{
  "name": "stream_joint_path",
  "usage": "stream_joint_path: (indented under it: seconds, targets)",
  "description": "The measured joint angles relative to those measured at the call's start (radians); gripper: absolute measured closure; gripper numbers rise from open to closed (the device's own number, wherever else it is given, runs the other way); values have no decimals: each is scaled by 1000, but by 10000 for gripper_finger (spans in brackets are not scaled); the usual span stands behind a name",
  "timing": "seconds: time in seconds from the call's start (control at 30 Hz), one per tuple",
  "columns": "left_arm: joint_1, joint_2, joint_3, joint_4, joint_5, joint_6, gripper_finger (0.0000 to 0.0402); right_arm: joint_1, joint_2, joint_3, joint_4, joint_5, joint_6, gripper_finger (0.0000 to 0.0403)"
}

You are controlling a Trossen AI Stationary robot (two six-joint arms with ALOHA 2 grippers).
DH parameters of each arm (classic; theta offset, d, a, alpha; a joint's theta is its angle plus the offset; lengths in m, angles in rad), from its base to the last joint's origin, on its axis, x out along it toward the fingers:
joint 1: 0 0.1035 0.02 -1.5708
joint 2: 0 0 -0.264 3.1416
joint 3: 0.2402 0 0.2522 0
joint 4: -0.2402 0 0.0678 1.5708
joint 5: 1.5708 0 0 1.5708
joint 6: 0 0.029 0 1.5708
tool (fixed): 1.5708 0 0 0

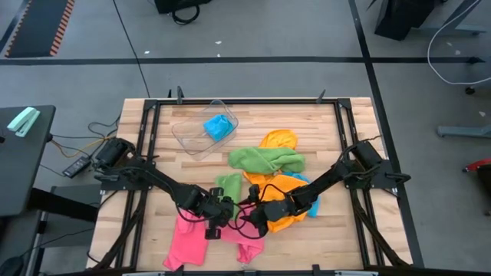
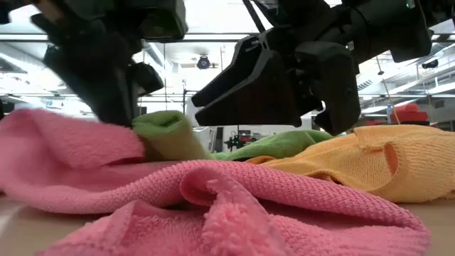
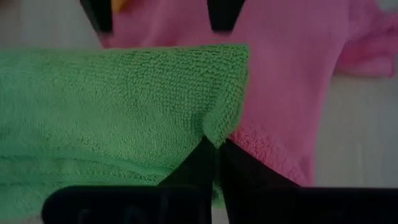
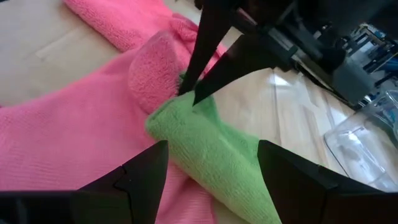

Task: Fold microfiber towels
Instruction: Fold the left green microfiber towel

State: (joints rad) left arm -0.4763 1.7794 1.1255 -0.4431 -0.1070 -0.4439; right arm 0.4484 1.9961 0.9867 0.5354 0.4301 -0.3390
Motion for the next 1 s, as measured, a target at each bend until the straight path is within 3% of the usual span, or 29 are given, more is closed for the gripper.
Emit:
stream_joint_path:
  seconds: [0.37,0.63,0.83,1.0]
  targets:
    - [43,0,0,45,1,-68,374,57,0,0,-43,47,-198,146]
    - [48,0,0,138,0,-64,386,46,0,0,-40,108,-211,146]
    - [47,-1,0,166,0,-59,373,35,0,0,-40,97,-209,146]
    - [47,-1,0,216,0,-42,385,25,0,0,-28,50,-178,149]
